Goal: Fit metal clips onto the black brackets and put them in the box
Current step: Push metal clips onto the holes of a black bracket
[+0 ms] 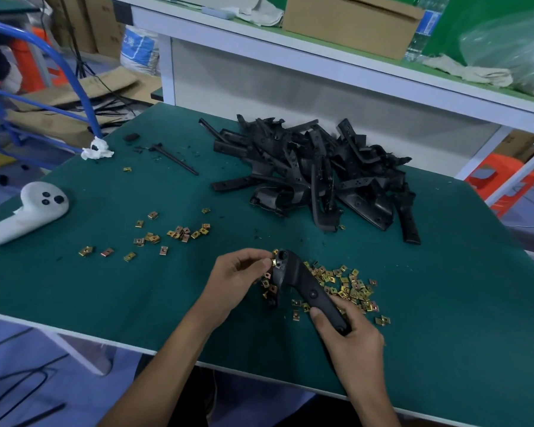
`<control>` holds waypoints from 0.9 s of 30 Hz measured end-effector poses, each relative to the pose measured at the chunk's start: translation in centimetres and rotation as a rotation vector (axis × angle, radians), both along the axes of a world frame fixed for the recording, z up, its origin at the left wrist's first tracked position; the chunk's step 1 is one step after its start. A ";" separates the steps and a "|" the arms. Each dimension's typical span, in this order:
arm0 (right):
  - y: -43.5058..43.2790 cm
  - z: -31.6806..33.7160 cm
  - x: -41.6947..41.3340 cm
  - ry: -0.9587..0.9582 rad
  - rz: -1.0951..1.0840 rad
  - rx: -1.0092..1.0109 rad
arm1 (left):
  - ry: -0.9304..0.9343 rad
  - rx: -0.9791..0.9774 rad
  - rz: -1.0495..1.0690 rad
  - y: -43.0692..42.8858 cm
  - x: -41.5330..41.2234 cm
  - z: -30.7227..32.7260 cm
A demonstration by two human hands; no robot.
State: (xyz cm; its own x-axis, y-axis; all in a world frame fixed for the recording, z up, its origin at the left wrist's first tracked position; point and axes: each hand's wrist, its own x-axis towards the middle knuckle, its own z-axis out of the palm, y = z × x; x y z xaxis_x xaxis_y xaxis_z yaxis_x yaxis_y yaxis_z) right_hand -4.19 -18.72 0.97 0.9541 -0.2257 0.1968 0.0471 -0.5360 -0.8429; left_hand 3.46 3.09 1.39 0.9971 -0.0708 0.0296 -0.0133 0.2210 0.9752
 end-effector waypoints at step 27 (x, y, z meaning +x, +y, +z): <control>-0.5 1.6 0.2 0.141 0.174 0.073 | 0.028 -0.012 -0.215 2.1 0.6 -0.4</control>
State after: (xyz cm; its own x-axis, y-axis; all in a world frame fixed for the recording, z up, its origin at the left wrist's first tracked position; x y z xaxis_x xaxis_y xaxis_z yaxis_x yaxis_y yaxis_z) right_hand -3.97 -19.24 2.60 0.9968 -0.0645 0.0482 0.0125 -0.4675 -0.8839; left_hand 4.05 5.23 1.04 0.9594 -0.2819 0.0042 0.0627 0.2278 0.9717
